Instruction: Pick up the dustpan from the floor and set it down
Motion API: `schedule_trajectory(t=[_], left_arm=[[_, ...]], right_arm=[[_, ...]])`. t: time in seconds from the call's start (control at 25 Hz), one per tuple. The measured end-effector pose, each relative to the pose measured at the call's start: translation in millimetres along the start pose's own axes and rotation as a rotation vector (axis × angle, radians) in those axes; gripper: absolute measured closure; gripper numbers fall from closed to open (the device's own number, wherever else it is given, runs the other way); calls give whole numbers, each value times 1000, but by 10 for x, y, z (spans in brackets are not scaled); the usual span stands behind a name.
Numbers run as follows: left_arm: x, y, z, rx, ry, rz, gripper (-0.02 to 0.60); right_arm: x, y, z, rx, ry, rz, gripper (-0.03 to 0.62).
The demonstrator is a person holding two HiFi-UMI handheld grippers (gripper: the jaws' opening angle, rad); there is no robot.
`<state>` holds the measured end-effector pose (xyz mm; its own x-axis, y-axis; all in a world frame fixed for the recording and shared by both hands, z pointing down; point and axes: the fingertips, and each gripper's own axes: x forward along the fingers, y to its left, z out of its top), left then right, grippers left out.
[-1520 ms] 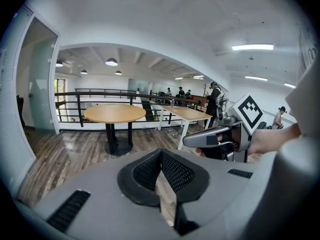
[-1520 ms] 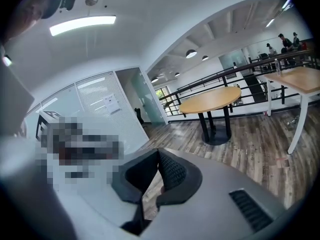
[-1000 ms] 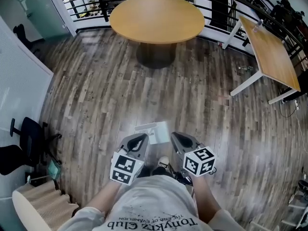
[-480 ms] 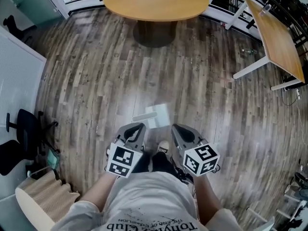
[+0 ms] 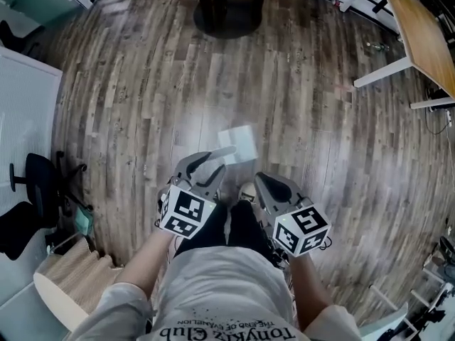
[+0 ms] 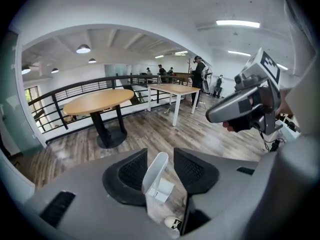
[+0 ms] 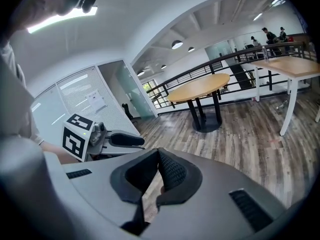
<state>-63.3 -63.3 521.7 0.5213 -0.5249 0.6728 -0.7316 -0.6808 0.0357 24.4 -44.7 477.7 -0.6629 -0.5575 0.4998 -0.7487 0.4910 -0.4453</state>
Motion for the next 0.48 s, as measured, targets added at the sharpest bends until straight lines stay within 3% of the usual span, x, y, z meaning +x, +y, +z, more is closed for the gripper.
schedule_trajectory(t=[0.24,0.48], left_arm=[[282,100,-193,171,89,-29,353],[610,111,-420,284,195,-71,321]], right_arm=[[99,-75,-193,63,24,-8,572],[116,-132,-310,115,25,-7,571]])
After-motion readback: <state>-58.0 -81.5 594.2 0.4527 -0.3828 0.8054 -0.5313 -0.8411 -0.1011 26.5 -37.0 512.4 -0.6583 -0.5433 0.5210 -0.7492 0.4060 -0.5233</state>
